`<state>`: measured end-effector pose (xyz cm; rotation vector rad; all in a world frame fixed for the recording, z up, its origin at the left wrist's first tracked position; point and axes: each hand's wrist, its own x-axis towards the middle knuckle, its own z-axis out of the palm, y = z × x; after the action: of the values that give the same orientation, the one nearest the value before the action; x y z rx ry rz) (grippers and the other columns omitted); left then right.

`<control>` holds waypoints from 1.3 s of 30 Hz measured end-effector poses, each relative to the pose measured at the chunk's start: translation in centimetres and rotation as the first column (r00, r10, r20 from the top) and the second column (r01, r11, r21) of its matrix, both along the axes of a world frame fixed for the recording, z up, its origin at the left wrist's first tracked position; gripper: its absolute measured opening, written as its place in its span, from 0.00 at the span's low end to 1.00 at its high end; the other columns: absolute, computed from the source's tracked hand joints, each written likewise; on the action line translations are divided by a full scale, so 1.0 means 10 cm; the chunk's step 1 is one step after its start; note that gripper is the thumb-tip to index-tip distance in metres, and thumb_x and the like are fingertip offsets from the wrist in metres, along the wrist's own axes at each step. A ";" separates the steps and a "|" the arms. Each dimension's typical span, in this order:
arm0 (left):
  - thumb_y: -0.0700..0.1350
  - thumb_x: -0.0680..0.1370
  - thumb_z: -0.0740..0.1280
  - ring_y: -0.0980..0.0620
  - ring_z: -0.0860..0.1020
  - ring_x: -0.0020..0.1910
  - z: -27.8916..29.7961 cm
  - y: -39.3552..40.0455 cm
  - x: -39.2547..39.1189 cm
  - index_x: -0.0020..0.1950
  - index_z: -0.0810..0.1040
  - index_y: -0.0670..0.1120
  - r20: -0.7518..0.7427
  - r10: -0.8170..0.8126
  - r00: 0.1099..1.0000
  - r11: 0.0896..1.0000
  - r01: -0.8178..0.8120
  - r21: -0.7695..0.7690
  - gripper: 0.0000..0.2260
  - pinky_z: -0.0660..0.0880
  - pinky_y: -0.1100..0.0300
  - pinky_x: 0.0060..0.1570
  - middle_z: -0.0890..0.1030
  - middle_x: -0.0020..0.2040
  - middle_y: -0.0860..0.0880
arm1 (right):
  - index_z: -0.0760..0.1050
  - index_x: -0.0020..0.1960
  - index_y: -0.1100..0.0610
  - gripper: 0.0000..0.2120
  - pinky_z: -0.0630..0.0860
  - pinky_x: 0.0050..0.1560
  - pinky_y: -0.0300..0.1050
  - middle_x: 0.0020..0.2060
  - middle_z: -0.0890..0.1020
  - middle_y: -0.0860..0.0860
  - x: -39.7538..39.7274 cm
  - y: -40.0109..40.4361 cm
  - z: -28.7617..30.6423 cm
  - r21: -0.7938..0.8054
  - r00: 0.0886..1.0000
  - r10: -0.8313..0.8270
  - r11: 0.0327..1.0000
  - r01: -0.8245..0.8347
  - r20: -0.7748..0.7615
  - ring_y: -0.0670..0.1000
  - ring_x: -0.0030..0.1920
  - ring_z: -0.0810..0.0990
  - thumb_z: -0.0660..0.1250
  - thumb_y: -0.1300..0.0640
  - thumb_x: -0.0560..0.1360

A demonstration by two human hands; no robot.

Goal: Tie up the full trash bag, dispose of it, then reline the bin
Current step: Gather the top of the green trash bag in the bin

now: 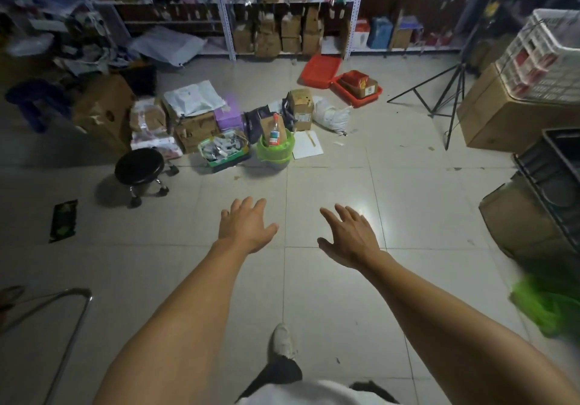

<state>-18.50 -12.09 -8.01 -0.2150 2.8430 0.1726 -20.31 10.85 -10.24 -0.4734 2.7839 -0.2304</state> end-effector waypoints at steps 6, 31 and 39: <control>0.63 0.76 0.59 0.43 0.63 0.72 -0.08 -0.37 -0.77 0.76 0.61 0.51 0.036 -0.035 0.999 0.999 0.035 0.000 0.31 0.64 0.44 0.67 0.66 0.74 0.46 | 0.53 0.78 0.48 0.34 0.58 0.74 0.58 0.78 0.58 0.57 -0.63 -0.33 -0.07 -0.015 0.998 -0.053 0.998 0.053 0.046 0.61 0.77 0.55 0.61 0.40 0.76; 0.61 0.75 0.61 0.43 0.60 0.75 -0.46 -0.88 -4.42 0.77 0.59 0.51 0.128 0.045 0.991 0.999 -0.049 0.023 0.32 0.62 0.44 0.70 0.62 0.76 0.45 | 0.54 0.78 0.49 0.34 0.59 0.75 0.60 0.78 0.58 0.57 -4.63 -1.01 -0.45 -0.024 0.986 0.066 0.998 -0.063 0.156 0.61 0.77 0.55 0.61 0.40 0.77; 0.60 0.75 0.63 0.41 0.58 0.76 -0.78 -1.47 -5.47 0.75 0.61 0.50 0.138 0.010 0.990 0.998 -0.018 0.056 0.32 0.60 0.42 0.72 0.61 0.77 0.44 | 0.53 0.78 0.48 0.34 0.57 0.76 0.60 0.78 0.56 0.57 -5.56 -1.54 -0.71 0.010 0.983 0.012 1.000 -0.014 0.183 0.61 0.78 0.54 0.61 0.41 0.77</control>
<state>-73.18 -26.79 -15.81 -0.2260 2.6957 0.2320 -75.93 -4.56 -17.31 -0.4444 2.6012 -0.2429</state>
